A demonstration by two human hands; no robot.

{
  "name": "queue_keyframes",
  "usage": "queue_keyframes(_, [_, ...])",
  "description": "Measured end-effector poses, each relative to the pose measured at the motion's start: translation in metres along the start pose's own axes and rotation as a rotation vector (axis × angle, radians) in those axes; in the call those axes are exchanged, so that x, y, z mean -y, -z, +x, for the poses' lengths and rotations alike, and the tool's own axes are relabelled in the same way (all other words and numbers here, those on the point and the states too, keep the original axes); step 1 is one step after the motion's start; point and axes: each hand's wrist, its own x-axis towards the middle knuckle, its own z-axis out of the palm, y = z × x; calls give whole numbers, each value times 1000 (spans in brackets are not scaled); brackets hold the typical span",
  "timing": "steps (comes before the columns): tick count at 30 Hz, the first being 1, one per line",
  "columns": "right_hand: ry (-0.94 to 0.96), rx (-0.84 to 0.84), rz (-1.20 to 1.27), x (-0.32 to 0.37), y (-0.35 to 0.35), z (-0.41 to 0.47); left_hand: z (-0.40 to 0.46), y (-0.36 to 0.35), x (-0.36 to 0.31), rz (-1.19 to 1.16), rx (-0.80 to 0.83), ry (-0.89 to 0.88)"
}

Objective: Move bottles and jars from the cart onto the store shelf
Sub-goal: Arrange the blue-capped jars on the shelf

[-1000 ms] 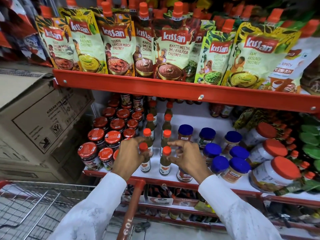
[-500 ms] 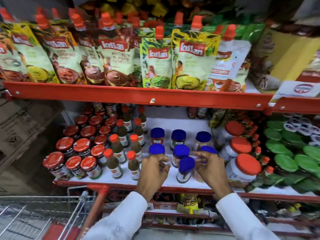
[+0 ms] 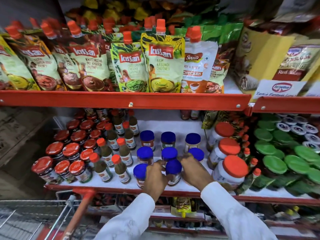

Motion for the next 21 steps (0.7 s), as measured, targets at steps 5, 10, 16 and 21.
queue_keyframes(5, [-5, -40, 97, -2, -3, -8, -1, 0, 3, 1, 6, -15])
queue_keyframes(10, [-53, -73, 142, 8, -3, -16, -1, 4, 5, 55, 12, -38])
queue_keyframes(16, [-92, -115, 143, 14, -7, -21, 1, 6, 7, 93, 45, -54])
queue_keyframes(21, [-100, -144, 129, 17, -11, -22, -1, 9, 8, 102, 58, -63])
